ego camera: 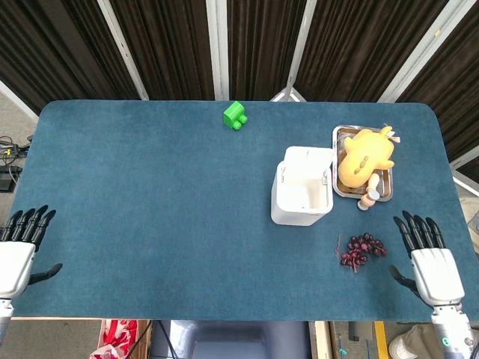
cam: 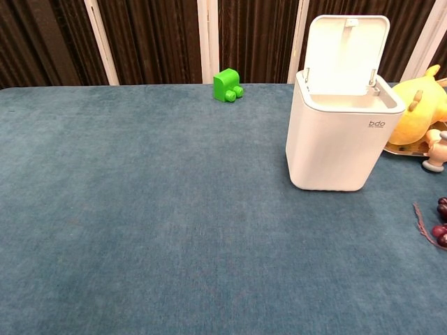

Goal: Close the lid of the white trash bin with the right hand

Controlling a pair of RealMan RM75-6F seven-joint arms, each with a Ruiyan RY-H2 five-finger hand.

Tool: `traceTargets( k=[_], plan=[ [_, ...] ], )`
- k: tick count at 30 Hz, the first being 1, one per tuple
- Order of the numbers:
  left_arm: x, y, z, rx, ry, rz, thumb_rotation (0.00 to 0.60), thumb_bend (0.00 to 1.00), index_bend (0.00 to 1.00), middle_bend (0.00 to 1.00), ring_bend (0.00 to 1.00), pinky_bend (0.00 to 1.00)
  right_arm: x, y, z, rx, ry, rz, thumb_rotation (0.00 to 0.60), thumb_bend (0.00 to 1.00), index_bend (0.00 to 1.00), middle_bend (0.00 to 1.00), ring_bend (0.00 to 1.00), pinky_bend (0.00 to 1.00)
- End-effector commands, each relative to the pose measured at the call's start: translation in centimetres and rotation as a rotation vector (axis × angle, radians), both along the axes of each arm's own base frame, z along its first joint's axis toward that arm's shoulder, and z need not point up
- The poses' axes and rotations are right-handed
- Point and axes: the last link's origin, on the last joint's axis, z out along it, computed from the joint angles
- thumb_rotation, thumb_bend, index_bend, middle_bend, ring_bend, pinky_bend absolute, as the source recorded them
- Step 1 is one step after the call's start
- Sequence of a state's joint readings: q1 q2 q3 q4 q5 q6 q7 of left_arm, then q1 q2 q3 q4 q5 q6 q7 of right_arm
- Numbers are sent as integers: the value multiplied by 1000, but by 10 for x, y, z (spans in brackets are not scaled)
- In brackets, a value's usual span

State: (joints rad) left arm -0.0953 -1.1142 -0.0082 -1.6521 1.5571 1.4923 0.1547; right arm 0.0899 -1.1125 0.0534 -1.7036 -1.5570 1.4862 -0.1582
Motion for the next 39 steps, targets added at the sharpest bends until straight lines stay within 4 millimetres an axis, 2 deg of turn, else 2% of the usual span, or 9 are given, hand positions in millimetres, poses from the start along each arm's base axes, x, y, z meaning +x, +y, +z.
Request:
traceTargets(
  k=[1,3,5,7,11,13,20,29,39],
  plan=[
    [0,1,1,2,-4,4,600,0,0,0,0,0,16,-19,9,-28,-43,14,600,247,0,0,1,16],
    [0,2,0,1,-7,5,600,0,0,0,0,0,28,-30,12,-34,-72,19,600,247,0,47,64,135],
    [1,3,-1,-2,-6,2,600,0,0,0,0,0,41,-44,16,-39,-86,31,600,257,0,241,269,385],
    [2,3,-2,-5,-4,-1,600,0,0,0,0,0,52,-55,19,-39,-95,36,600,319,0,414,435,530],
    [3,2,-2,-5,-13,-4,600,0,0,0,0,0,74,-78,23,-14,-151,10,600,498,0,630,649,680],
    [3,2,-1,-4,-17,-4,600,0,0,0,0,0,84,-88,25,-3,-178,-3,600,549,0,692,713,726],
    [2,4,-1,-12,-36,13,600,0,0,0,0,0,118,-123,28,55,-232,-57,600,665,0,773,801,770],
    [2,6,-1,-15,-21,10,600,0,0,0,0,0,148,-158,21,104,-235,-125,600,669,0,777,805,770],
    [-1,10,-3,-30,-27,28,600,0,0,0,0,0,166,-178,-2,169,-266,-202,600,672,2,778,805,770]
  ],
)
